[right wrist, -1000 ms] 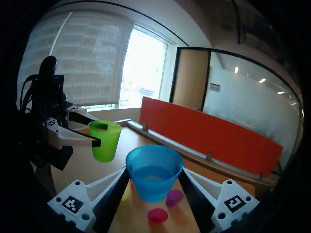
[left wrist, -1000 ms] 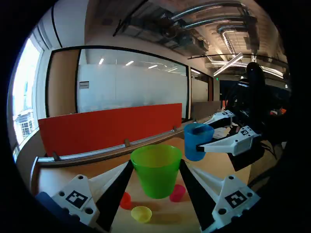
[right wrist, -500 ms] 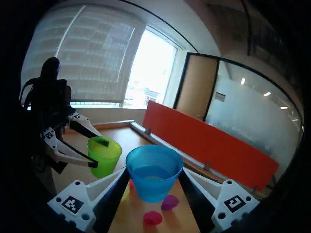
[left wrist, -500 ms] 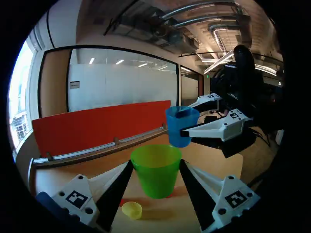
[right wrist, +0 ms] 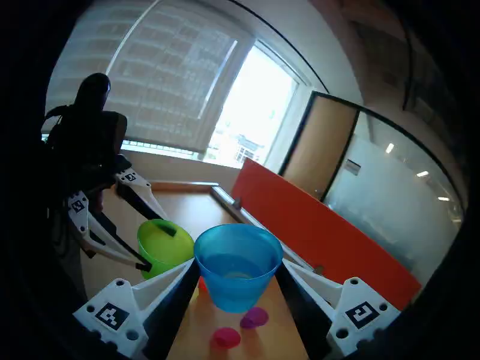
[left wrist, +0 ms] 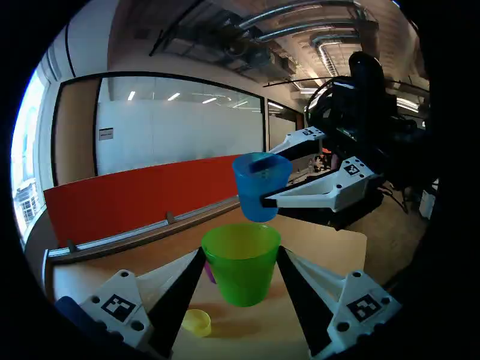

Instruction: Pour water

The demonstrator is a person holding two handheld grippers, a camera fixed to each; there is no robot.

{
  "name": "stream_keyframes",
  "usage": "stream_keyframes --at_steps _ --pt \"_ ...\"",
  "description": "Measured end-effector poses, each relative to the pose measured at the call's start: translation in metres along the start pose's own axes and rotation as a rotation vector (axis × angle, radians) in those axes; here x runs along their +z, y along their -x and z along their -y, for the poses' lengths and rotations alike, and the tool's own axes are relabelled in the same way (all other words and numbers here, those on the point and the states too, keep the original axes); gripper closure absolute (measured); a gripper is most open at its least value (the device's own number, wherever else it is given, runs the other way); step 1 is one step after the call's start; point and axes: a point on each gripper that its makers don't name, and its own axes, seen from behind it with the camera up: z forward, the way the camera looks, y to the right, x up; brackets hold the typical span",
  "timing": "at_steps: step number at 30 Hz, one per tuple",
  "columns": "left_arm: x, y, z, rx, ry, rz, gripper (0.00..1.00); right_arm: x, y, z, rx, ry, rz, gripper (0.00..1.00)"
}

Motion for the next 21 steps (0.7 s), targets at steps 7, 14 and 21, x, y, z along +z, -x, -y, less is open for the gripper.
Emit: stream_keyframes --at_steps 7,14,21 --pt "-0.002 0.002 -0.001 0.006 0.002 0.002 0.14 0.003 -0.007 0.003 -0.067 -0.016 0.010 0.11" --pt "-0.003 0.003 0.000 0.012 0.001 0.002 0.14 0.008 -0.013 0.007 -0.167 -0.027 0.018 0.11" --pt "-0.004 -0.001 0.001 0.015 0.005 -0.003 0.14 0.012 -0.019 0.011 -0.236 -0.041 0.021 0.11"
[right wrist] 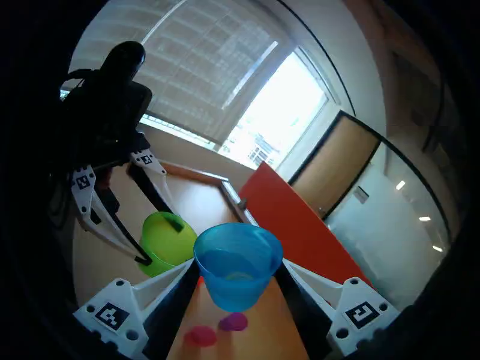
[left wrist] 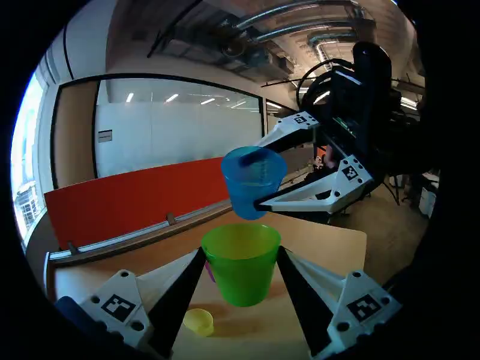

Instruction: Pour water

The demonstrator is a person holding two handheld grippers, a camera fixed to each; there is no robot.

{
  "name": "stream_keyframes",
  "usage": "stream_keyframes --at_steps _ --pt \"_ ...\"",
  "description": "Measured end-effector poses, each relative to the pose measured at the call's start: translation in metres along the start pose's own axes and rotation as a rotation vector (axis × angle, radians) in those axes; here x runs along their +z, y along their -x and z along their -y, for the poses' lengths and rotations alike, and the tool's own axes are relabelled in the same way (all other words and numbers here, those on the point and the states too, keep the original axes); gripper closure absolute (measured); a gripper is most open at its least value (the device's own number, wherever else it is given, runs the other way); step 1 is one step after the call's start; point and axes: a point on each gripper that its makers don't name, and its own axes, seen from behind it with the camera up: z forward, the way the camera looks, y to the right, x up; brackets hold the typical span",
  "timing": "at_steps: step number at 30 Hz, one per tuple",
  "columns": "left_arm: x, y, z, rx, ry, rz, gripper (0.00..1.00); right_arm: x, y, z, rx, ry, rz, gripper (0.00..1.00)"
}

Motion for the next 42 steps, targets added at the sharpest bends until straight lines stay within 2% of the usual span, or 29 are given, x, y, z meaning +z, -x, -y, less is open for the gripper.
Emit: stream_keyframes --at_steps 32,42 --pt "0.007 -0.002 0.004 0.005 0.007 -0.001 0.14 0.008 -0.015 -0.010 -0.256 -0.012 0.005 0.11" --pt "0.009 -0.002 0.008 0.001 0.004 -0.002 0.14 0.012 -0.017 -0.015 -0.315 -0.008 0.010 0.11"
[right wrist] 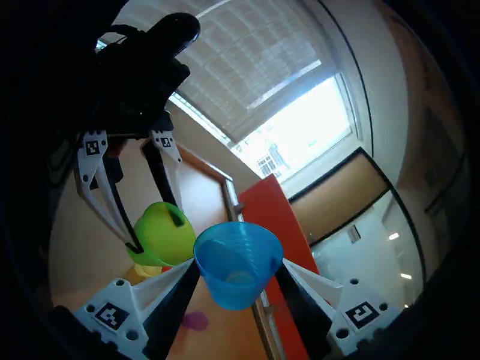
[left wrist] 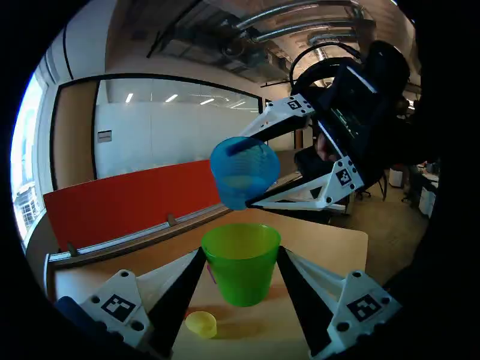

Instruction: Pour water

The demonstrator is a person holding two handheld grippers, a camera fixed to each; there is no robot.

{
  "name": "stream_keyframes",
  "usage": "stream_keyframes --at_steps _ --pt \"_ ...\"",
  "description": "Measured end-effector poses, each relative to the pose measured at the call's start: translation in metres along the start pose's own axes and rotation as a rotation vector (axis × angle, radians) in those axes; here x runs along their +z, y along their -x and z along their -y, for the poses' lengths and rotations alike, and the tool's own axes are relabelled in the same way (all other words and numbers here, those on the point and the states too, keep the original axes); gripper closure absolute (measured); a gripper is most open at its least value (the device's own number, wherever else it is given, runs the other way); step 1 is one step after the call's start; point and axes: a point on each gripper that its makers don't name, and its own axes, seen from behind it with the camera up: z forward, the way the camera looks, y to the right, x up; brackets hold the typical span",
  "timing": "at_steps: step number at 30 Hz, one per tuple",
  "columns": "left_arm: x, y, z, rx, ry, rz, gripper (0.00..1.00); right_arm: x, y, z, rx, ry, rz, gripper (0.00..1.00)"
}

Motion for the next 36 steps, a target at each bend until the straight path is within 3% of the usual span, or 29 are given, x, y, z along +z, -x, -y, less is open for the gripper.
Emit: stream_keyframes --at_steps 21,36 --pt "0.006 -0.003 0.004 0.001 -0.001 -0.006 0.14 0.013 -0.003 -0.005 -0.126 -0.002 0.000 0.11" --pt "0.008 -0.003 0.007 0.001 -0.004 -0.007 0.14 0.018 -0.001 -0.013 -0.181 0.009 0.005 0.11"
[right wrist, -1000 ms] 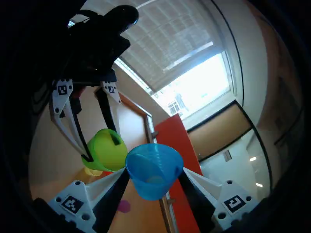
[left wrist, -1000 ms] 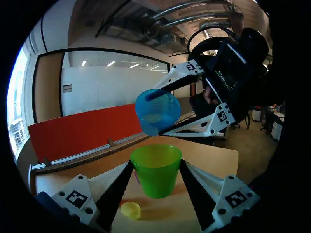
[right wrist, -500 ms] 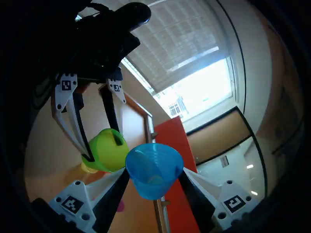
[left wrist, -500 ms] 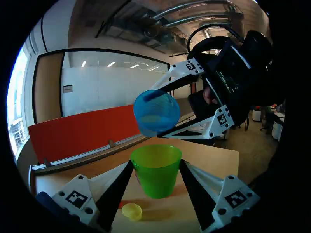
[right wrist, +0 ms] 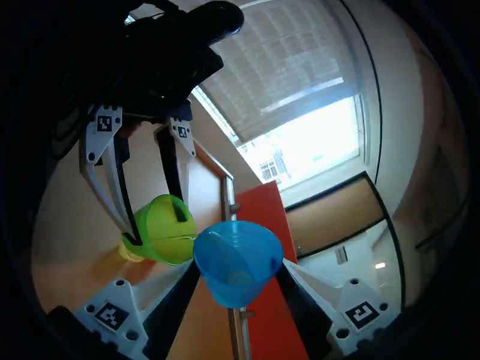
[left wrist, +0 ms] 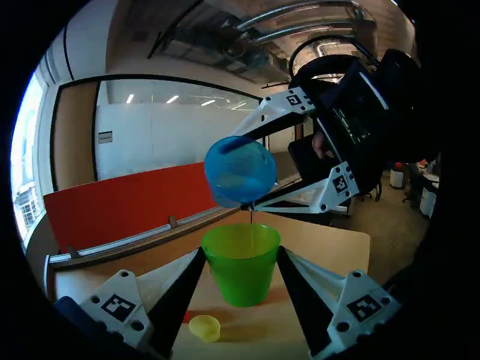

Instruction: Pour water

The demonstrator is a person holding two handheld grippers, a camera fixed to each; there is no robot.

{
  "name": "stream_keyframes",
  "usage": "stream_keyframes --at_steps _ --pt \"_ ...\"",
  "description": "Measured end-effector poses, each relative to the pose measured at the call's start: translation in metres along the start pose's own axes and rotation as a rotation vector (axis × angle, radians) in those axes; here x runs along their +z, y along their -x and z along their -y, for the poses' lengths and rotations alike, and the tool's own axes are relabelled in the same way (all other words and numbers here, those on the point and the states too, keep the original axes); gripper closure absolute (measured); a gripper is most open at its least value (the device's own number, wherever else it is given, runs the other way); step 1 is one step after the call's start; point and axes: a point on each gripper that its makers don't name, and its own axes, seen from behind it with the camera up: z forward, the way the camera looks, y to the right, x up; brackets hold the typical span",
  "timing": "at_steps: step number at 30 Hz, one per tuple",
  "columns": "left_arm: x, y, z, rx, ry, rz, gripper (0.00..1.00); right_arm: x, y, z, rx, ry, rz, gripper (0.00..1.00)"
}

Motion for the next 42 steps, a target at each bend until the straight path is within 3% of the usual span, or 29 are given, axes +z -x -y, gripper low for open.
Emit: stream_keyframes --at_steps 42 --pt "-0.001 0.004 -0.007 0.015 0.012 0.011 0.14 0.003 0.006 -0.013 -0.108 0.030 0.001 0.11"
